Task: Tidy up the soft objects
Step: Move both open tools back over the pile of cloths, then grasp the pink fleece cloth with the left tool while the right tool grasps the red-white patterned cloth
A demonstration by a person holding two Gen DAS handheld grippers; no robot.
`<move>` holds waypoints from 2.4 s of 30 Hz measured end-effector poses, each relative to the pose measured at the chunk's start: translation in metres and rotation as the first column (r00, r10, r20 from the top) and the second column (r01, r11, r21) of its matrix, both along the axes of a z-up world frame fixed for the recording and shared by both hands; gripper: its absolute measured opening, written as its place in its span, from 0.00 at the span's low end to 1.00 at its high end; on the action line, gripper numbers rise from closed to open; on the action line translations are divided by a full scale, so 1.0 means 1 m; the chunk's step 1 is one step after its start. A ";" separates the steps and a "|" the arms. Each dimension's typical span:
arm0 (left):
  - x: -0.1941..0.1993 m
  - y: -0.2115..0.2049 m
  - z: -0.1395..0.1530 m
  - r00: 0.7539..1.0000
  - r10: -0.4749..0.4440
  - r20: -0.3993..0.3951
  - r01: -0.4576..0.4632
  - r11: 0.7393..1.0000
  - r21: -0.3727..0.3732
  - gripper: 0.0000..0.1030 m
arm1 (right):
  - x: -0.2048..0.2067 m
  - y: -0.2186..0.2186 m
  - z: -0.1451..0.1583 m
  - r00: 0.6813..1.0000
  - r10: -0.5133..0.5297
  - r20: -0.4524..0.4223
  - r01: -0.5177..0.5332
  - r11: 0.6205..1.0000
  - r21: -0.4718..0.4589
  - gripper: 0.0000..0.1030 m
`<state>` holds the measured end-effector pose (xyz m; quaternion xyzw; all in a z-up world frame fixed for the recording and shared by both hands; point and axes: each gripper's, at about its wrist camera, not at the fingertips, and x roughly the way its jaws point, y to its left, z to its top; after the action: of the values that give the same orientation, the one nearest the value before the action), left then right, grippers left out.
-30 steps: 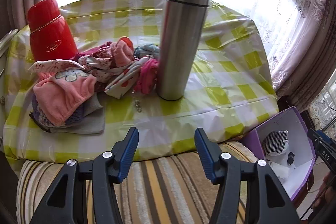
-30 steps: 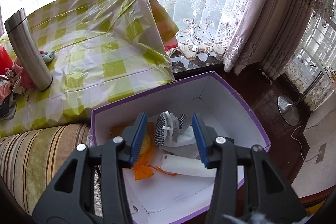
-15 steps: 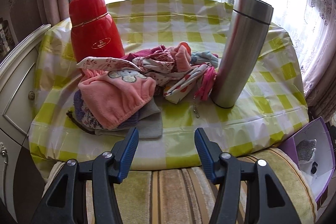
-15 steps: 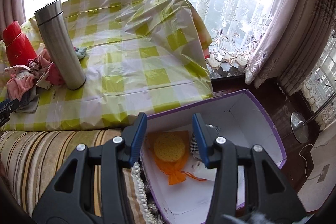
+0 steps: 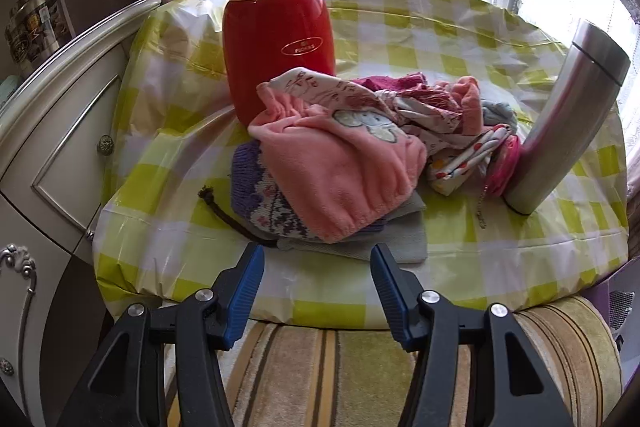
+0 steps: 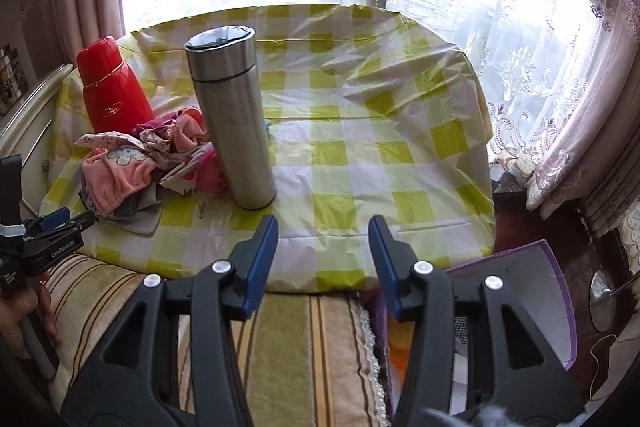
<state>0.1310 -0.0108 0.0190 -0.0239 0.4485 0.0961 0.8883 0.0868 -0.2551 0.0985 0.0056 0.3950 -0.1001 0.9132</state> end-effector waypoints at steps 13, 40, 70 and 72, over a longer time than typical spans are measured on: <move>0.012 0.051 -0.014 0.994 0.103 -0.036 -0.101 0.993 0.053 0.55 | 0.056 0.075 -0.036 0.982 0.169 -0.082 -0.167 0.986 0.025 0.51; 0.085 0.061 -0.021 0.992 -0.122 0.015 0.120 0.948 -0.295 0.43 | 0.122 0.136 -0.089 0.946 0.283 -0.158 -0.262 0.955 0.139 0.51; -0.021 0.105 0.001 0.990 -0.072 0.118 0.114 0.911 -0.397 0.05 | 0.234 0.192 -0.142 0.899 0.380 -0.220 -0.395 0.919 -0.026 0.55; -0.019 0.105 -0.005 0.994 -0.067 0.089 0.098 0.908 -0.406 0.07 | 0.236 0.193 -0.149 0.888 0.395 -0.235 -0.409 0.912 -0.015 0.38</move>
<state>0.1116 0.0943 0.0136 -0.1942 0.4264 -0.0388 0.8826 0.3227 -0.0621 -0.0506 -0.1171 0.4856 0.0786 0.8627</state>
